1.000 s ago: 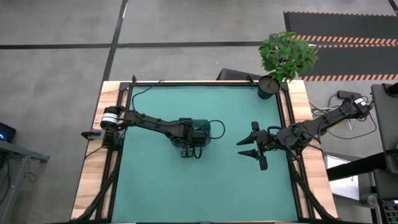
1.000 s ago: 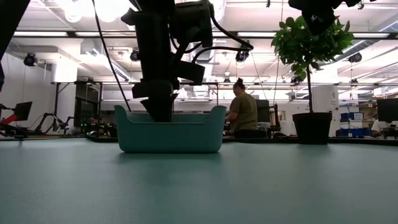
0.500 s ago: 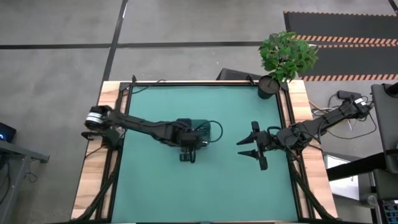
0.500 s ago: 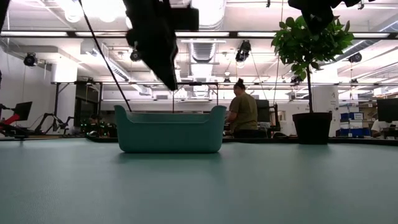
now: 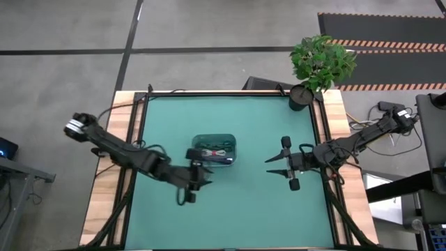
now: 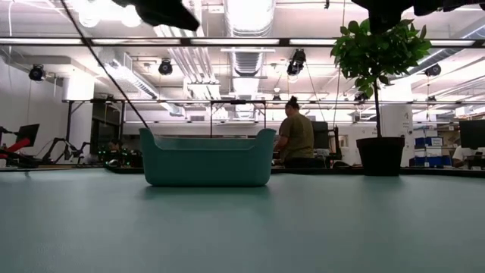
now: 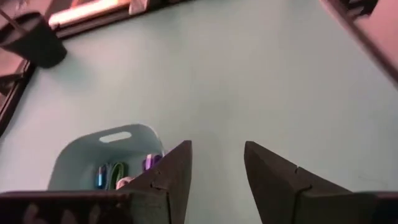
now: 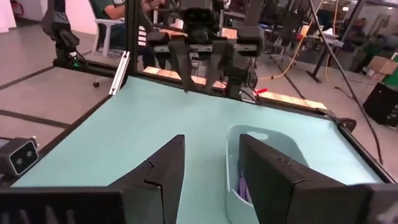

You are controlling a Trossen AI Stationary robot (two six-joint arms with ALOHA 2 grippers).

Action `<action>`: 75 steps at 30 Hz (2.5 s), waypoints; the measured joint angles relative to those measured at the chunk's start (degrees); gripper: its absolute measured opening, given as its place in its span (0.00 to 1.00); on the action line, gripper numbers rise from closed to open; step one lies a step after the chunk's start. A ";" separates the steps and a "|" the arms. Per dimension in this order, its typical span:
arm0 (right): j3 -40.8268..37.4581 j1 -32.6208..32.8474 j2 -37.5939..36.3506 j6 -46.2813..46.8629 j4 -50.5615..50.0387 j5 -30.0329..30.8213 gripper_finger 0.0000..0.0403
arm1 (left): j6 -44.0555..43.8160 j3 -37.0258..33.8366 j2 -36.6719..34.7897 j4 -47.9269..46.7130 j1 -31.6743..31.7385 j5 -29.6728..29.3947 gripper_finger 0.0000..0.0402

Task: Pick and place USB-C Cables
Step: Return to Home Position

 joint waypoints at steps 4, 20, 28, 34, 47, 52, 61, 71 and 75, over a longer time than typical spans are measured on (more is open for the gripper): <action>-0.29 0.00 -0.83 -1.44 0.11 0.01 0.32 | 0.52 -9.76 -7.81 8.43 -0.69 0.01 0.33; -6.92 -0.02 -12.82 -5.17 0.00 0.00 0.18 | 1.85 -39.92 -40.92 23.27 2.17 -0.21 0.09; -14.41 -0.04 -21.61 -7.83 6.56 0.02 0.12 | 4.42 -51.14 -51.57 33.00 3.64 -2.59 0.01; -16.11 -0.69 -28.22 -9.01 6.83 0.01 0.08 | 7.46 -55.59 -56.14 36.14 6.97 -2.09 0.00; -20.59 -0.68 -39.54 -10.23 0.80 -0.23 0.07 | 7.39 -56.95 -68.06 27.42 7.29 0.01 0.00; -24.30 -0.68 -43.86 -10.49 1.68 -0.17 0.07 | 6.32 -57.39 -70.31 26.85 7.29 0.07 0.00; -26.08 -0.68 -43.65 -11.64 2.54 -0.50 0.07 | 5.97 -58.32 -71.34 25.40 7.29 0.03 0.00; -25.08 -0.68 -44.31 -15.05 2.38 0.00 0.07 | 5.97 -58.36 -71.24 25.36 7.29 -0.07 0.00; -25.04 -0.68 -44.31 -15.43 2.10 0.20 0.07 | 5.97 -58.40 -71.25 25.38 7.29 -0.12 0.00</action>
